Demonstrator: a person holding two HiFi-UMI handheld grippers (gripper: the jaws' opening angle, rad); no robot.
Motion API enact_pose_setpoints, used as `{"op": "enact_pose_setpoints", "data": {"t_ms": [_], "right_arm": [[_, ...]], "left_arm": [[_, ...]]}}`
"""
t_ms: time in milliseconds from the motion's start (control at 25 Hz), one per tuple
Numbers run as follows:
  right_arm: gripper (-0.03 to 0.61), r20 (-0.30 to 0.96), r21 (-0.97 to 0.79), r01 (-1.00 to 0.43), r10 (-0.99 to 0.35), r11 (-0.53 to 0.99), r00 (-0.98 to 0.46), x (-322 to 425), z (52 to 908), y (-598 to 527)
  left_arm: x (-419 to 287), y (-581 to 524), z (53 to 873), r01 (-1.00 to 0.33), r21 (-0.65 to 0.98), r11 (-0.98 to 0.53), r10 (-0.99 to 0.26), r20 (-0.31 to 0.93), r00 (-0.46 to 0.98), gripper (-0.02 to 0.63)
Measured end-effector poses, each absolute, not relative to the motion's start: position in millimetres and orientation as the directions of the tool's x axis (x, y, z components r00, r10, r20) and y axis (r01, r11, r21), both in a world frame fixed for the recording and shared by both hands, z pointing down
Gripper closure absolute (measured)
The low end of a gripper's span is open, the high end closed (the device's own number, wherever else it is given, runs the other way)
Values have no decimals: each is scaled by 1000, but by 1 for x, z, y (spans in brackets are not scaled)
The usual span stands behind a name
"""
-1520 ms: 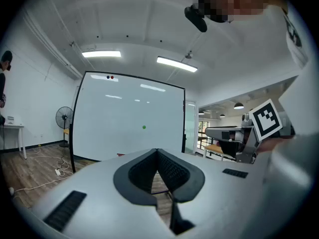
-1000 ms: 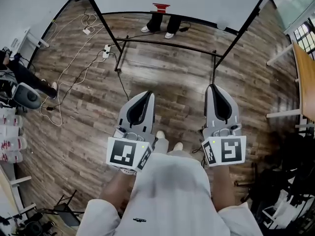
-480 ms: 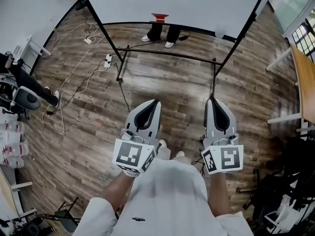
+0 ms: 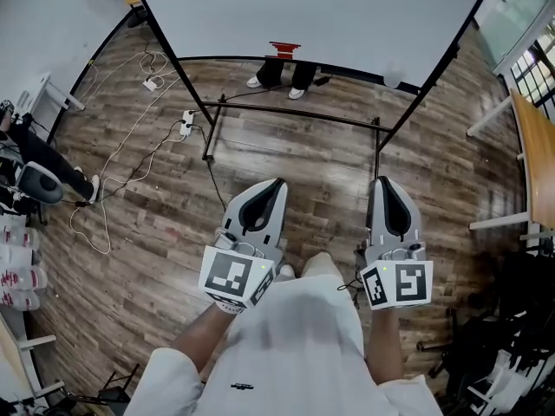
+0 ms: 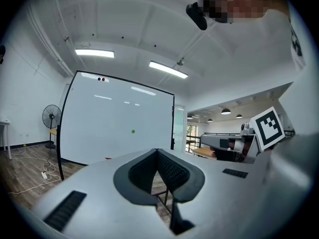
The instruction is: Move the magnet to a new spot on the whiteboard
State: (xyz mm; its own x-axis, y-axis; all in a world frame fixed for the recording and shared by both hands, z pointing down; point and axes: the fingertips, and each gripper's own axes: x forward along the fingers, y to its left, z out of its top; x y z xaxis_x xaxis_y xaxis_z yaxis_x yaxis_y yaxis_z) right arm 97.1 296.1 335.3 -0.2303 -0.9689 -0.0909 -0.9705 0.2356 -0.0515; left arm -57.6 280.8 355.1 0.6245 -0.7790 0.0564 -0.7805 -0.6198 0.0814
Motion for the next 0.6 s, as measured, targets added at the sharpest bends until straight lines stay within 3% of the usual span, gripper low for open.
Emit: {"op": "enact_pose_setpoints", "data": {"t_ms": [600], "right_arm": [[569, -92, -55, -973, -971, 225, -219, 144, 340, 85]], "left_arm": [[-26, 74, 361, -801, 64, -596, -797, 72, 599, 607]]}}
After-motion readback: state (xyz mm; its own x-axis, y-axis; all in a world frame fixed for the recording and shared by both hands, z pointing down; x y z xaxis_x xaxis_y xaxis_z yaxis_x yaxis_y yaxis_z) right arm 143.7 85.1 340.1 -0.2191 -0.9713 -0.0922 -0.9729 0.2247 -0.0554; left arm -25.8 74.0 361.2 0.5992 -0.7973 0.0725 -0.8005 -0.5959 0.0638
